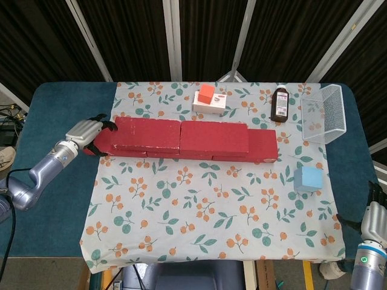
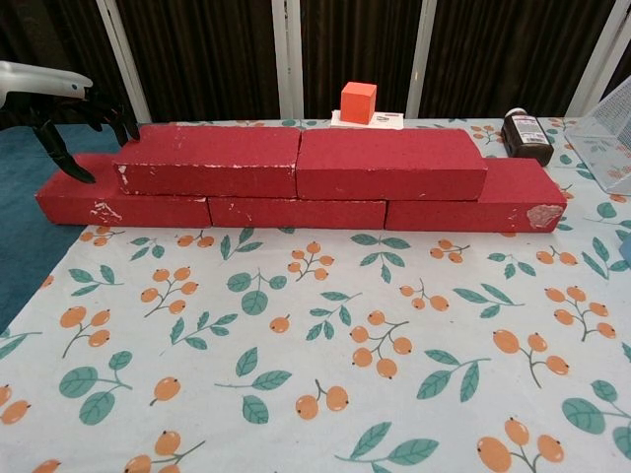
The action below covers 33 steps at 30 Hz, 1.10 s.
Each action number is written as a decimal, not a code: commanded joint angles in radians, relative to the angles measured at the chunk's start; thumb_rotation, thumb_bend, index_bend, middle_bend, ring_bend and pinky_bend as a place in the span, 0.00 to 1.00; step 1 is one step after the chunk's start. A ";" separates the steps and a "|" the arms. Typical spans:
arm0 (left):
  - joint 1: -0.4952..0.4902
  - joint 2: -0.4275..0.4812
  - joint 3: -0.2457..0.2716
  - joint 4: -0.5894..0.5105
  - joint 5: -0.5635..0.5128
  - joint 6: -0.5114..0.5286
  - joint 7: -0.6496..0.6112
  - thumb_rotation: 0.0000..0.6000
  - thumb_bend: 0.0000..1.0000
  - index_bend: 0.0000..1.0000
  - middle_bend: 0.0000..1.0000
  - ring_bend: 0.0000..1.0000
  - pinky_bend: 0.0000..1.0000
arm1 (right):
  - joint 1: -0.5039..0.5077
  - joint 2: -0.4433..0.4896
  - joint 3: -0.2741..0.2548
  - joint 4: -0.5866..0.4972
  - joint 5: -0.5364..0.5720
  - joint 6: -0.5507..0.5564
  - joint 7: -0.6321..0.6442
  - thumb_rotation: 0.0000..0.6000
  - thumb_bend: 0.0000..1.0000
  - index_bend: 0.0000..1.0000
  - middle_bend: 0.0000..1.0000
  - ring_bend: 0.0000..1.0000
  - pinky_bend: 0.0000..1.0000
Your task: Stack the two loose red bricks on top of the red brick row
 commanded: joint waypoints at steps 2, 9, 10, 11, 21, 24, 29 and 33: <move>-0.002 0.003 0.002 -0.003 0.012 0.003 -0.014 1.00 0.00 0.26 0.27 0.00 0.14 | 0.000 0.001 -0.002 -0.001 0.001 -0.002 -0.002 1.00 0.12 0.00 0.05 0.07 0.00; 0.001 0.030 -0.001 -0.016 0.019 0.019 -0.023 1.00 0.00 0.33 0.28 0.00 0.14 | 0.000 -0.002 0.001 -0.002 0.004 0.004 -0.002 1.00 0.12 0.00 0.05 0.07 0.00; 0.003 0.038 -0.001 -0.021 0.020 0.022 -0.021 1.00 0.00 0.35 0.28 0.00 0.14 | 0.000 -0.002 0.001 -0.002 0.003 0.005 -0.002 1.00 0.12 0.00 0.05 0.07 0.00; 0.005 0.048 -0.001 -0.027 0.020 0.025 -0.018 1.00 0.00 0.38 0.28 0.00 0.14 | 0.000 -0.002 0.001 -0.003 0.003 0.006 -0.002 1.00 0.12 0.00 0.05 0.07 0.00; 0.203 0.281 -0.031 -0.305 -0.087 0.294 0.061 1.00 0.01 0.34 0.21 0.00 0.13 | -0.001 0.005 -0.002 -0.009 -0.003 -0.004 0.009 1.00 0.12 0.00 0.05 0.07 0.00; 0.361 0.269 -0.037 -0.413 -0.125 0.556 0.152 1.00 0.01 0.32 0.19 0.00 0.15 | -0.002 0.018 -0.010 -0.016 -0.027 -0.023 0.036 1.00 0.12 0.00 0.05 0.07 0.00; 0.538 0.206 0.032 -0.492 -0.115 0.759 0.300 1.00 0.01 0.32 0.18 0.00 0.15 | -0.003 0.050 -0.045 -0.023 -0.106 -0.061 0.079 1.00 0.12 0.00 0.05 0.05 0.00; 0.603 0.179 0.066 -0.520 -0.079 0.814 0.346 1.00 0.01 0.32 0.18 0.00 0.16 | -0.005 0.071 -0.076 -0.019 -0.189 -0.074 0.115 1.00 0.12 0.00 0.05 0.05 0.00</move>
